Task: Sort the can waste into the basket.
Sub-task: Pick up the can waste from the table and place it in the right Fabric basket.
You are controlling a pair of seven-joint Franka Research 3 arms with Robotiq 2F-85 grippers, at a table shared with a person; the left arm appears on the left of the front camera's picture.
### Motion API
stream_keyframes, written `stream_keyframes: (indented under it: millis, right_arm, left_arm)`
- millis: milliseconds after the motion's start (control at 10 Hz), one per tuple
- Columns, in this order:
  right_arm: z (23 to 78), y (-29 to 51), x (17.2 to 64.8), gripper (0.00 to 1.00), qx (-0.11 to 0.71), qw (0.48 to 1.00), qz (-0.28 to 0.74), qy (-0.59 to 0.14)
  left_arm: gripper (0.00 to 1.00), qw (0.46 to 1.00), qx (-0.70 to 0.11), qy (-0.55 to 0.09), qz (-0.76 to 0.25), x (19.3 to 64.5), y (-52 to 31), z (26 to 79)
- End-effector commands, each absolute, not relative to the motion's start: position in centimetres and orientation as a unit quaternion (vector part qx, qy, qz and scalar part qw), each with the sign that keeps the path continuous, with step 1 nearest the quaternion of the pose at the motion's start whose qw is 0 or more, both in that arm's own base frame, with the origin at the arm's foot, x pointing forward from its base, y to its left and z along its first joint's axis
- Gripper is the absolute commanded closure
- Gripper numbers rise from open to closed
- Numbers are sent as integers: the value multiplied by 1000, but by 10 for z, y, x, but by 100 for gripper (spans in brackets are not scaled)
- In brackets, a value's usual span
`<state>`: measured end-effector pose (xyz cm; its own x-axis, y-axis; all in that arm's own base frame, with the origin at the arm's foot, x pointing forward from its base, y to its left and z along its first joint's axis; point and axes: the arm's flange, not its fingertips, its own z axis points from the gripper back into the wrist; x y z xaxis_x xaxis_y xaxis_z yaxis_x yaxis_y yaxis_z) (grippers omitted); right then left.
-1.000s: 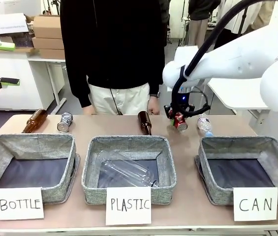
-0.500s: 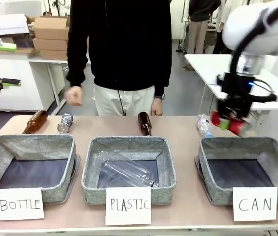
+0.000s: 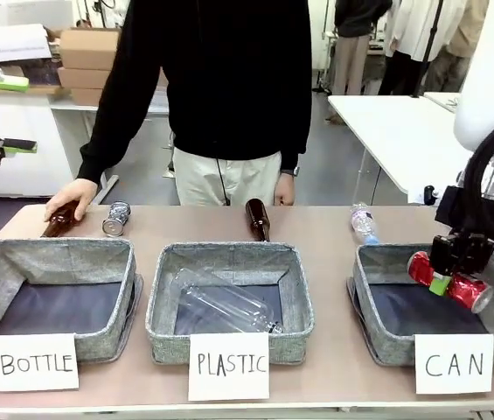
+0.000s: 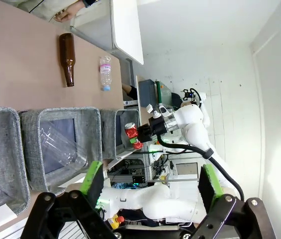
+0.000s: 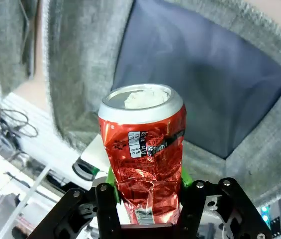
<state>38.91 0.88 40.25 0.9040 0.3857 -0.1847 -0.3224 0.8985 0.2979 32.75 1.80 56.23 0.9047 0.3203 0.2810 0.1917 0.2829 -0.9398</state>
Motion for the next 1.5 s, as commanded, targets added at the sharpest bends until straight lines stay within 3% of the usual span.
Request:
stream_keyframes:
  millis: [0,200,300,400,1200,1300,1400]
  right_arm:
    - [409,12,401,100,155,962,203,97]
    - [409,11,406,100,155,960,207,103]
    - [410,10,408,39,163,960,206,100]
    - [409,10,408,2,160,960,206,105]
    - [411,12,414,0,180,956,208,97]
    - [424,11,414,0,272,937,215,40]
    - [452,9,410,0,509,845,151,-71]
  left_arm:
    - [0,763,-606,-223,32,328,17,562]
    - [0,763,-606,-223,32,328,17,562]
    - [0,763,-606,-223,32,328,17,562]
    - [0,763,-606,-223,32,328,17,562]
    - [0,763,-606,-223,32,328,17,562]
    - [0,763,-606,-223,32,328,17,562]
    - [0,763,-606,-223,32,328,17,562]
